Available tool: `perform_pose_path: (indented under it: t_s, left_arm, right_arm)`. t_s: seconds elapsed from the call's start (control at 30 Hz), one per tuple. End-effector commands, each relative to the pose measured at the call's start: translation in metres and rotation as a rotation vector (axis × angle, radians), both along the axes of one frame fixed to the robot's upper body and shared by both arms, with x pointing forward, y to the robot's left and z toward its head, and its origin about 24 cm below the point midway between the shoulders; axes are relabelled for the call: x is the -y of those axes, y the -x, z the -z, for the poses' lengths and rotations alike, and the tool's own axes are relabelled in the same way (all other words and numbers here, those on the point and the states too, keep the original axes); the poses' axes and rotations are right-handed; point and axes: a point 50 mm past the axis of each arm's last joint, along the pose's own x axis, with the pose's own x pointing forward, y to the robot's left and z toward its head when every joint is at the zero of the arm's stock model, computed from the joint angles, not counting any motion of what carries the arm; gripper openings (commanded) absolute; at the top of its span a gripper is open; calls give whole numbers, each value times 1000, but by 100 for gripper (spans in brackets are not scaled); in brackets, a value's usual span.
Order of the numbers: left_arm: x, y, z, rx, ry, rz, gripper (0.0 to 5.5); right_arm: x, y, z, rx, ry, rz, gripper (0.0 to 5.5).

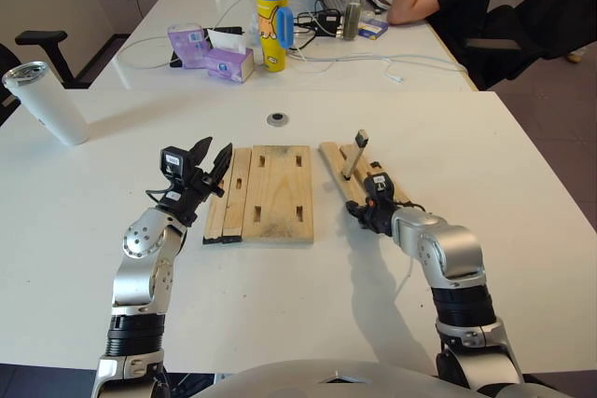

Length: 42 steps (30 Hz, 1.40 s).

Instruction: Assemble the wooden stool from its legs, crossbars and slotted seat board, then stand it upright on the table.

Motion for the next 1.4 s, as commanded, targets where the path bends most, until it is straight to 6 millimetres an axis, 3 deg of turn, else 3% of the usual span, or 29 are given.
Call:
perform_pose_path:
  t_s: [0.03, 0.27, 0.37, 0.57, 0.73, 0.87, 1.17, 1.4]
  left_arm:
    - [2, -2, -2, -4, 7, 10, 220]
    - [3, -4, -4, -35, 147, 5, 220]
    - [6, -6, -10, -76, 392, 1, 220]
    - [26, -5, -9, -200, 693, 88, 220]
    - [47, -1, -5, -342, 825, 204, 220]
    - [47, -2, -14, -355, 939, 246, 275]
    - [41, -8, -29, -326, 1076, 271, 406]
    - [40, -8, -46, -270, 1127, 321, 406]
  right_arm:
    - [-1, -1, 10, -40, 16, 3, 219]
    - [-1, -12, -2, 82, 28, -3, 219]
    - [-4, -19, -17, 211, 62, -43, 219]
    - [-13, -24, -43, 448, 96, -179, 219]
    - [-24, -23, -64, 615, 90, -290, 219]
    - [-33, -18, -84, 744, 21, -356, 215]
    - [-48, -1, -97, 781, -158, -534, 215]
    - [-51, 10, -94, 723, -239, -626, 215]
